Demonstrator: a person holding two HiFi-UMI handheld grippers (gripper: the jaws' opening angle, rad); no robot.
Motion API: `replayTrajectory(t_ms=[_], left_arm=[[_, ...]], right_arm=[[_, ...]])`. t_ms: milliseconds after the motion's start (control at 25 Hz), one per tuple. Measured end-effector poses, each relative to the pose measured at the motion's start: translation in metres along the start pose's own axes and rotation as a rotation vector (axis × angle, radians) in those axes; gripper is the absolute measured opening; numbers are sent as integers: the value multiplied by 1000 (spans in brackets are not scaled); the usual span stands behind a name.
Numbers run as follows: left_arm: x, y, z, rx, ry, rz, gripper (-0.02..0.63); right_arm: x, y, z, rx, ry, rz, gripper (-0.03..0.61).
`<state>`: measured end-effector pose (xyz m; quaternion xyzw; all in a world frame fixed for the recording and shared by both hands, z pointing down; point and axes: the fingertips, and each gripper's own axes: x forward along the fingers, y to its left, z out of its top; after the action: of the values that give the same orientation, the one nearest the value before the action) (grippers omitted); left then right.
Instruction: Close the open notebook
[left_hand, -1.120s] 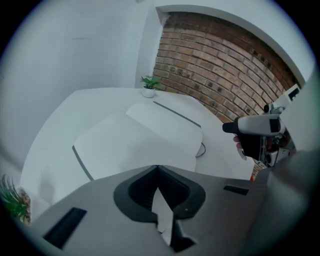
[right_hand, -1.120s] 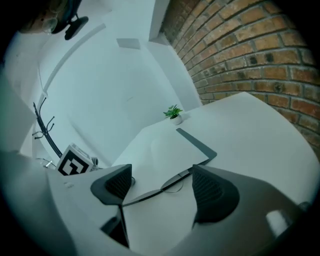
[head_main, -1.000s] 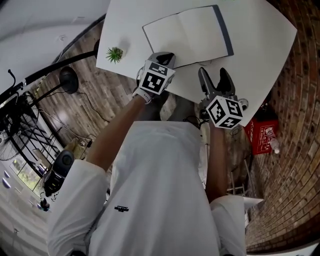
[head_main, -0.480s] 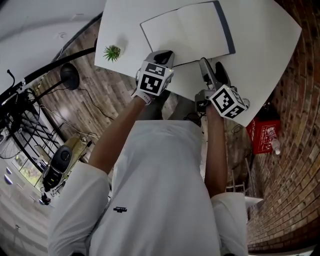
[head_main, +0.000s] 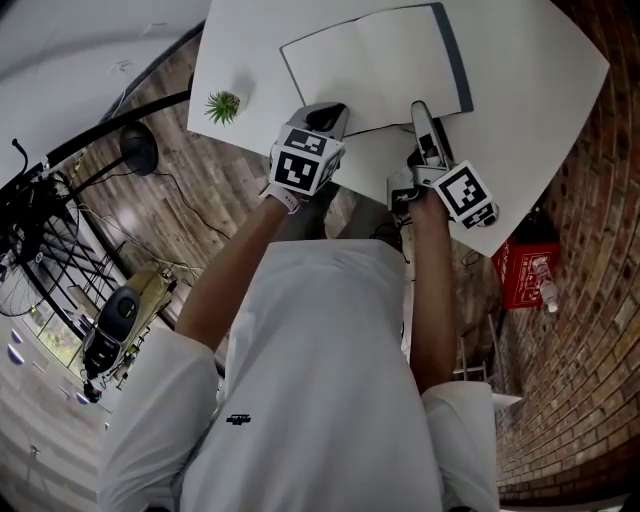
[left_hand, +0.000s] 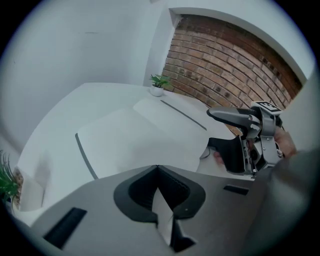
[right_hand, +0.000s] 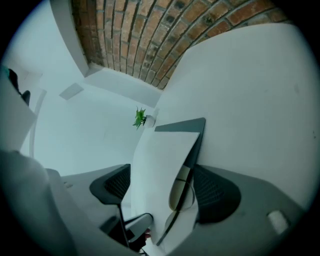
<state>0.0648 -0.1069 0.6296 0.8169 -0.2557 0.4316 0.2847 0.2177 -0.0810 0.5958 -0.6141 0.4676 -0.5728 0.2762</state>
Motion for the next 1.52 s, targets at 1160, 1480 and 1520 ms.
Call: replayTrajectory(t_ms=[1160,1480,1520], left_arm=[[2,4,-2,0,9,-15,9],[1,4,-1,-9,-6,-8,9],[1,3,-1,-15,-7,-9,9]], right_arm=[[11,-15,13,152,-24,79,154],[4,-9,12,63,-23,58,29],[3,-8,12,55,-26,57,28]])
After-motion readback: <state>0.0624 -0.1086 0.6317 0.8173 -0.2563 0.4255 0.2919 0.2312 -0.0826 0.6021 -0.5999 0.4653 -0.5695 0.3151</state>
